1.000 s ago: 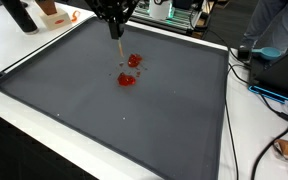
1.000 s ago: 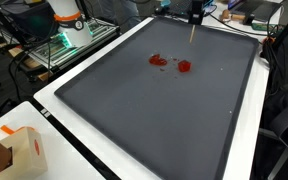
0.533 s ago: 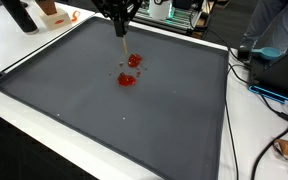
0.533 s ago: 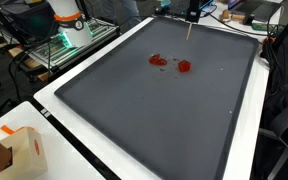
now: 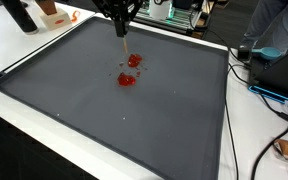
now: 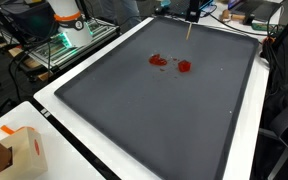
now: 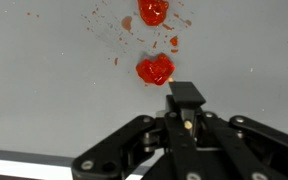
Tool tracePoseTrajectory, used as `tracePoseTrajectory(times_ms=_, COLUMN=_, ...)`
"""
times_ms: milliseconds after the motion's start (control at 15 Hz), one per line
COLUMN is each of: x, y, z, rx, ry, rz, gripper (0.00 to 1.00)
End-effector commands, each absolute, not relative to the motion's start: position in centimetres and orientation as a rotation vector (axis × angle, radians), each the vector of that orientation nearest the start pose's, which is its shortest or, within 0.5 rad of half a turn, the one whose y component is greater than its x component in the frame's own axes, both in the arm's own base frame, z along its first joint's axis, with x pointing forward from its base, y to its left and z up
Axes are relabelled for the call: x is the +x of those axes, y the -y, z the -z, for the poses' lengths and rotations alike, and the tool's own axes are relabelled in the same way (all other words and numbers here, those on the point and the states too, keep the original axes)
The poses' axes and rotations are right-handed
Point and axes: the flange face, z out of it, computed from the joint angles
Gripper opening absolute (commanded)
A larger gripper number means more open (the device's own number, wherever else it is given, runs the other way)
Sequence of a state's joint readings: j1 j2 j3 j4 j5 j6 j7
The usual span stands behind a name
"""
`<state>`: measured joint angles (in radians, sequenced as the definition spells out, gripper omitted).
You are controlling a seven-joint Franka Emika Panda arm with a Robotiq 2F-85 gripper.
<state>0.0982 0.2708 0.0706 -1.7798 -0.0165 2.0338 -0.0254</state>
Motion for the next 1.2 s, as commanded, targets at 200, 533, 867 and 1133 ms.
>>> tracePoseTrajectory(times_ms=200, x=62.3, y=-10.0, z=-40.1, rx=-3.084, ry=0.350, rz=-0.038, gripper=0.03)
tracePoseTrajectory(times_ms=533, x=63.5, y=-8.5, z=-38.5, rx=-2.886, ry=0.519, rz=0.034, gripper=0.03)
tracePoseTrajectory(times_ms=867, x=64.1, y=-7.1, z=-35.6, rx=-2.709, ry=0.647, rz=0.084, gripper=0.03)
tracePoseTrajectory(times_ms=1133, x=64.3, y=-6.5, z=-33.4, rx=-2.588, ry=0.661, rz=0.093, gripper=0.03)
